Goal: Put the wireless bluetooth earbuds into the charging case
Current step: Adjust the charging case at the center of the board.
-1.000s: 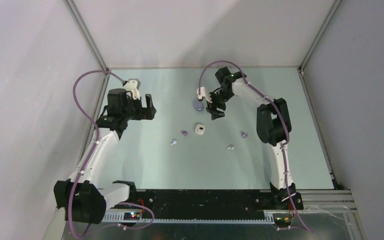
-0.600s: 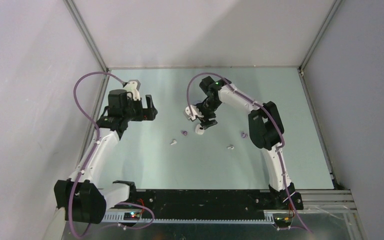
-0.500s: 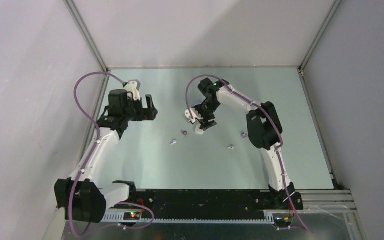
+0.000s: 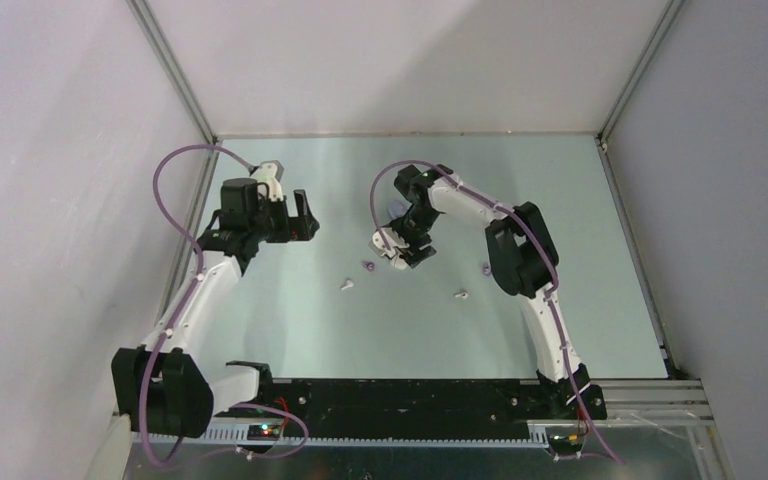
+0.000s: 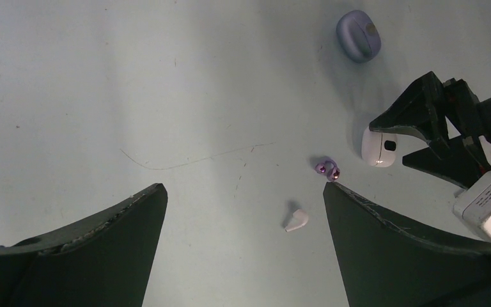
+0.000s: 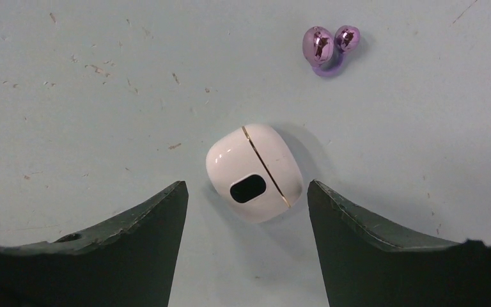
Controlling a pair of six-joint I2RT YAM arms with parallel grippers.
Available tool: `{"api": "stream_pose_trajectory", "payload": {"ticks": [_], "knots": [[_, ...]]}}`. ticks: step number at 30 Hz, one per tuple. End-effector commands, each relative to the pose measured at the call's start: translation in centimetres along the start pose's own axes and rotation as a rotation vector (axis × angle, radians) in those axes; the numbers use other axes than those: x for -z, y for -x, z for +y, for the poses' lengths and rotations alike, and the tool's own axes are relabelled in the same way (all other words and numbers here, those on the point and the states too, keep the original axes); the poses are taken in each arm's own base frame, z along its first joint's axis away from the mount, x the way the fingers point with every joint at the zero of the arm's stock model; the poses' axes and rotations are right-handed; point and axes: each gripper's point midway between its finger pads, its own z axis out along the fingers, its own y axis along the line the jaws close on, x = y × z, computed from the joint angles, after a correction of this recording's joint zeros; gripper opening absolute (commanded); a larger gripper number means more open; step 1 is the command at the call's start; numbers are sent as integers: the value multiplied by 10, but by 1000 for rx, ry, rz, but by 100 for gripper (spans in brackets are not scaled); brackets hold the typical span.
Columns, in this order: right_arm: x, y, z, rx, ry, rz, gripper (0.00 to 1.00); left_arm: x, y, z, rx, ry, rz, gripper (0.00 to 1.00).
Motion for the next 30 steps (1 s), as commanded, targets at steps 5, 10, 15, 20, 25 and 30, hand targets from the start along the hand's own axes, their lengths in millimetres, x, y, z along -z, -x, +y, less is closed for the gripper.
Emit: {"api": "stream_pose_trajectory", "payload": {"ticks": [5, 10, 15, 20, 25, 30], "knots": [[-19, 3, 3, 56, 35, 3, 70, 2, 16, -8, 16, -36, -46, 100], [-23, 0, 15, 27, 77, 20, 64, 3, 17, -10, 18, -44, -53, 100], [-14, -5, 23, -83, 86, 46, 68, 2, 19, -12, 22, -56, -61, 100], [-7, -11, 35, -165, 110, 63, 70, 0, 21, -15, 26, -75, -70, 99], [-9, -5, 30, -254, 71, 36, 64, -2, 23, -19, 26, -87, -75, 99], [-12, 0, 14, -391, -8, 16, 65, -3, 24, -23, 26, -95, -75, 99]]}}
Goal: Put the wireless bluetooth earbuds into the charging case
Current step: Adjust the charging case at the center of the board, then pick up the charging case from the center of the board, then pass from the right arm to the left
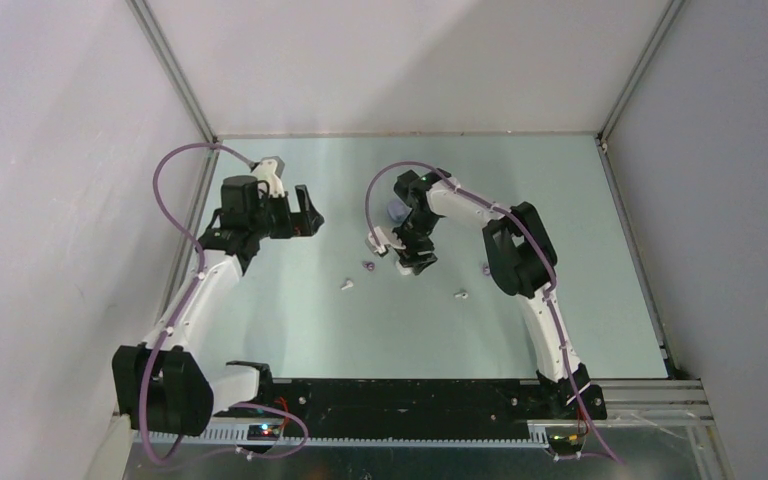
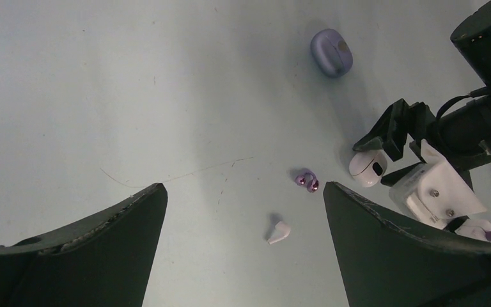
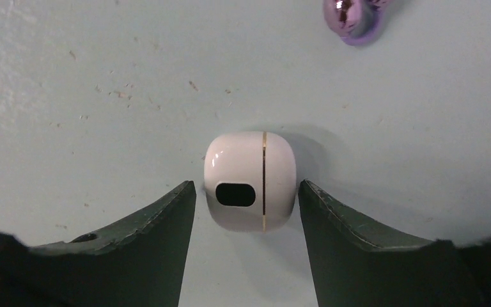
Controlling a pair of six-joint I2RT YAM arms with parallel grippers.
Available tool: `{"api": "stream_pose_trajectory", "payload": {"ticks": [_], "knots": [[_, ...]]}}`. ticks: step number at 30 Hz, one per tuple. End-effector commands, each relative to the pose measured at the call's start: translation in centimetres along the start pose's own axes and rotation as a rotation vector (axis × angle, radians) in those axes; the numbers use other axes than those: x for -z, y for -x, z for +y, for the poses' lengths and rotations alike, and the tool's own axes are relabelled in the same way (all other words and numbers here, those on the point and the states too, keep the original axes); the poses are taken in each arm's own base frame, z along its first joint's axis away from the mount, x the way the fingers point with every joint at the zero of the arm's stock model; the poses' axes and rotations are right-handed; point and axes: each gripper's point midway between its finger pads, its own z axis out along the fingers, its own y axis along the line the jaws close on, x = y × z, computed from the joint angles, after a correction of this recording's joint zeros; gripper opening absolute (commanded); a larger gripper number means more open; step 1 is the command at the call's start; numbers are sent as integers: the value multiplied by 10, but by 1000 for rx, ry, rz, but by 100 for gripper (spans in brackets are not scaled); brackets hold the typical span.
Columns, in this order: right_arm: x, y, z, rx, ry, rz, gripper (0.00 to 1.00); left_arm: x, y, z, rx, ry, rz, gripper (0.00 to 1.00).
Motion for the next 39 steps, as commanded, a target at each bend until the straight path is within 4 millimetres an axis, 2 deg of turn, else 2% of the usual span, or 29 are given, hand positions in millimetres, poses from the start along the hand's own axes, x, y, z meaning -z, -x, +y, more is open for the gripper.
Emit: {"api": "stream_pose_trajectory", "payload": {"ticks": [1, 4, 10, 13, 14, 15, 16, 17, 18, 19, 20, 21, 22, 23, 25, 26, 28, 32, 39], "knots": [[-1, 9, -10, -151, -61, -40, 66, -2, 14, -10, 7, -34, -36, 99], [-4, 6, -7, -242, -76, -39, 64, -4, 15, -11, 12, -35, -37, 99], [1, 7, 0, -341, -137, -61, 45, -16, 15, -10, 45, -38, -24, 97], [35, 22, -7, -373, -257, -101, 38, -22, 21, -19, 40, -70, -24, 94], [56, 32, -14, -348, -333, -130, 37, -24, 23, -25, 33, -96, -28, 93], [68, 37, -16, -378, -372, -157, 37, -24, 28, -34, 17, -125, -38, 93], [96, 50, -23, -348, -465, -196, 36, -24, 33, -44, -8, -167, -50, 93], [110, 55, -25, -373, -505, -234, 36, -22, 41, -60, -39, -224, -70, 93], [137, 70, -28, -329, -589, -276, 36, -21, 45, -69, -68, -256, -85, 93], [146, 73, -26, -337, -613, -307, 36, -16, 57, -89, -104, -326, -119, 93], [175, 88, -30, -281, -707, -340, 35, -13, 63, -99, -123, -357, -137, 93], [188, 92, -35, -265, -777, -357, 35, -6, 75, -118, -157, -419, -174, 93], [209, 103, -31, -230, -839, -374, 35, -3, 81, -127, -171, -447, -188, 93], [225, 111, -31, -198, -911, -383, 35, 4, 91, -144, -201, -503, -211, 93], [246, 120, -31, -154, -1002, -388, 35, 12, 102, -166, -232, -575, -227, 92], [251, 123, -31, -140, -1025, -390, 35, 17, 110, -174, -246, -599, -244, 90], [262, 130, -31, -107, -1070, -395, 35, 23, 114, -189, -281, -653, -251, 86], [274, 137, -34, -79, -1127, -390, 35, 25, 113, -206, -326, -733, -238, 82], [288, 151, -38, -21, -1190, -405, 36, 18, 109, -218, -346, -795, -177, 77]]}}
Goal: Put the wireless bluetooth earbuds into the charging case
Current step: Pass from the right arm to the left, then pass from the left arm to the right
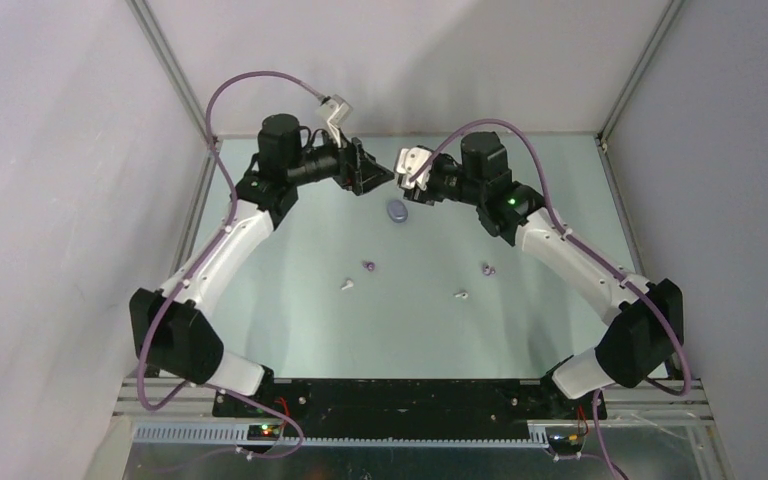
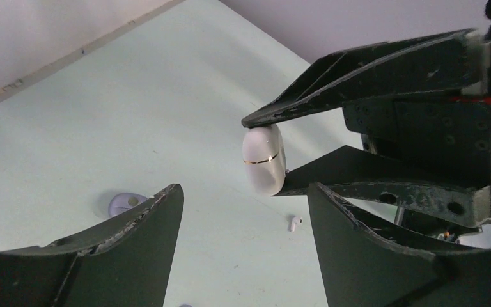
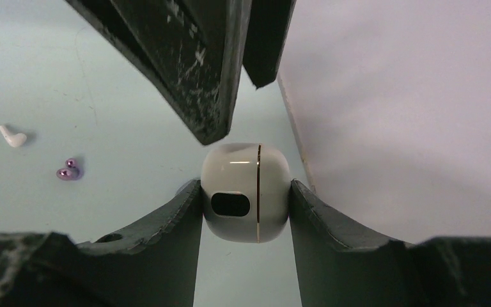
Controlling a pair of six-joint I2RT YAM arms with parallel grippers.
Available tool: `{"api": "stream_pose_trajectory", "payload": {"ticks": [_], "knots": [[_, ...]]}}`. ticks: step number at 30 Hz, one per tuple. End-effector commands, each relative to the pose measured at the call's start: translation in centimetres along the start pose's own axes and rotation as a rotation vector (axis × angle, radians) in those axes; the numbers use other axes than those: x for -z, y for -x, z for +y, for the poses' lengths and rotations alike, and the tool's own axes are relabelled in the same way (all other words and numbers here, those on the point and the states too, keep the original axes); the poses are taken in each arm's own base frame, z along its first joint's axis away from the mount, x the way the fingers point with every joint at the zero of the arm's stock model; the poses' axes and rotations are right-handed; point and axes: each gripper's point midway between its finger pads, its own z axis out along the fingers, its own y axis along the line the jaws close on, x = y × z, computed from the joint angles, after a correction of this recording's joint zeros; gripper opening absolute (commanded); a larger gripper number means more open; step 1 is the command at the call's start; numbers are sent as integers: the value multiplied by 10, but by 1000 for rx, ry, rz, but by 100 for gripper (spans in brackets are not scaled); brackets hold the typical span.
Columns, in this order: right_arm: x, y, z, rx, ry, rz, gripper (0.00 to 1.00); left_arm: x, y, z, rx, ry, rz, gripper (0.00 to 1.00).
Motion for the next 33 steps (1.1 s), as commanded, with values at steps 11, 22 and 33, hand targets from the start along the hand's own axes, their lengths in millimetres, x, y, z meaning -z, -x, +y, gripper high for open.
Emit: {"api": "stream_pose_trajectory", "payload": {"ticks": [11, 22, 33], "knots": [[-1, 43, -17, 107, -81, -110, 36, -22, 9, -18, -32, -140, 41, 62], [1, 36, -13, 87, -88, -91, 56, -25, 8, -24, -50, -204, 53, 4], [53, 34, 13, -329, 246, -81, 96, -1, -8, -20, -388, -222, 133, 0]]}}
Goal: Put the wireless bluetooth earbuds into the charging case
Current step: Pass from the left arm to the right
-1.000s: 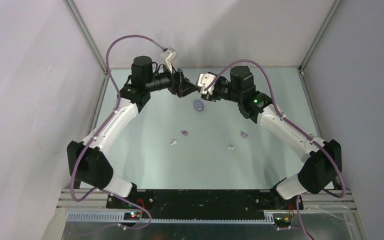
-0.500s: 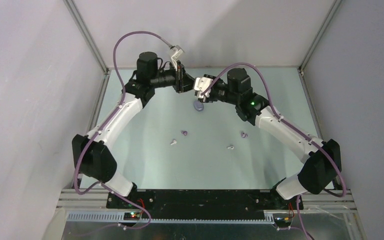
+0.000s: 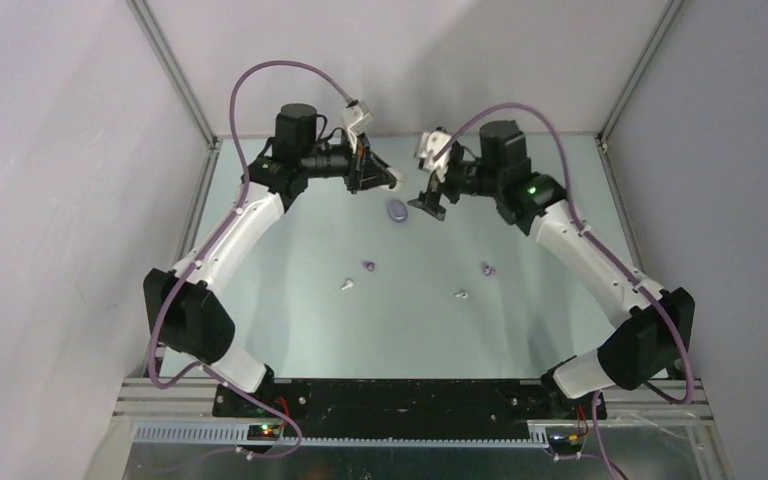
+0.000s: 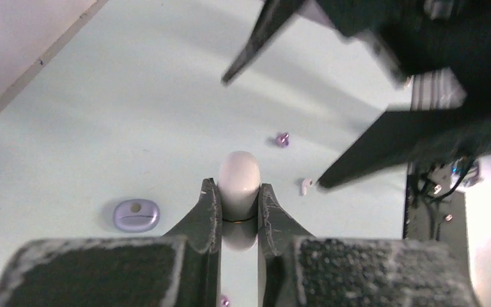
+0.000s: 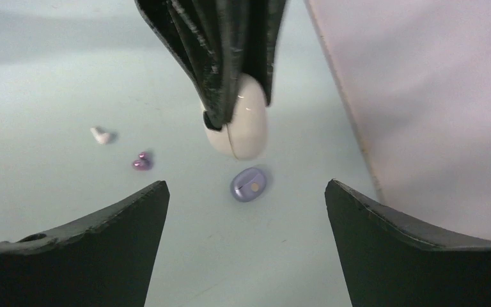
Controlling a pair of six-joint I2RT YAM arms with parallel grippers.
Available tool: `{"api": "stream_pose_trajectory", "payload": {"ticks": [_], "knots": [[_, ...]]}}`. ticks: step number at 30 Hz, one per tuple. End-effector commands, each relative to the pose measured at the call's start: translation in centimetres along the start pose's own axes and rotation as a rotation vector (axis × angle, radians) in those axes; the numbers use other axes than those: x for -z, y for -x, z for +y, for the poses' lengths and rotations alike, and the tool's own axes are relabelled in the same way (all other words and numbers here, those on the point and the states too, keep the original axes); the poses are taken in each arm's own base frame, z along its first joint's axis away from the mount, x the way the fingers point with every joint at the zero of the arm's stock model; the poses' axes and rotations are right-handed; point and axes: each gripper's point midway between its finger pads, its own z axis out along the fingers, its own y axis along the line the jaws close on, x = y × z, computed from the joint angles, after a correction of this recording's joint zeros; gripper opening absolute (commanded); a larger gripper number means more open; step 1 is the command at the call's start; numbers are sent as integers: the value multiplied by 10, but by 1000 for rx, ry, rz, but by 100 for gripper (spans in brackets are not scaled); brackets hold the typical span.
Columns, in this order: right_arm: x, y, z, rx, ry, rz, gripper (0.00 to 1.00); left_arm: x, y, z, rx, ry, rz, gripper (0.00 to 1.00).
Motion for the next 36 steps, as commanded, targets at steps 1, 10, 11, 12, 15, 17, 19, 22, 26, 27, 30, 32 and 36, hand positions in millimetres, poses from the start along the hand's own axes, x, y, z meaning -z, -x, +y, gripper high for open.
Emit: {"api": "stream_pose_trajectory", "payload": {"ticks": [1, 10, 11, 12, 15, 17, 19, 22, 26, 27, 30, 32, 36], "knots": [[34, 31, 16, -230, 227, -23, 94, 23, 9, -14, -344, -28, 18, 0], [10, 40, 20, -329, 409, -43, 69, 40, 12, -37, -655, -20, -50, 0], [7, 41, 24, -318, 419, -45, 70, 40, 12, -38, -659, -19, -52, 0], [3, 40, 24, -304, 416, -44, 70, 41, 14, -39, -666, -18, -55, 0], [-5, 42, 30, -293, 432, -51, 70, 42, 13, -40, -678, -14, -55, 0], [-9, 43, 31, -288, 434, -57, 70, 42, 12, -40, -687, -11, -59, 0], [-15, 45, 32, -285, 432, -66, 70, 42, 12, -41, -691, -12, -64, 0], [-21, 50, 30, -276, 430, -87, 69, 41, 13, -42, -686, -12, -67, 0], [-26, 51, 33, -269, 435, -93, 63, 41, 15, -41, -685, -1, -70, 1], [-27, 50, 33, -265, 435, -92, 59, 41, 15, -41, -686, 0, -71, 1], [-29, 47, 33, -257, 432, -85, 46, 41, 15, -41, -689, 5, -73, 1], [-29, 45, 33, -249, 426, -80, 38, 41, 16, -40, -693, 10, -78, 1], [-28, 42, 31, -241, 415, -69, 21, 40, 13, -36, -684, 27, -68, 35]]}}
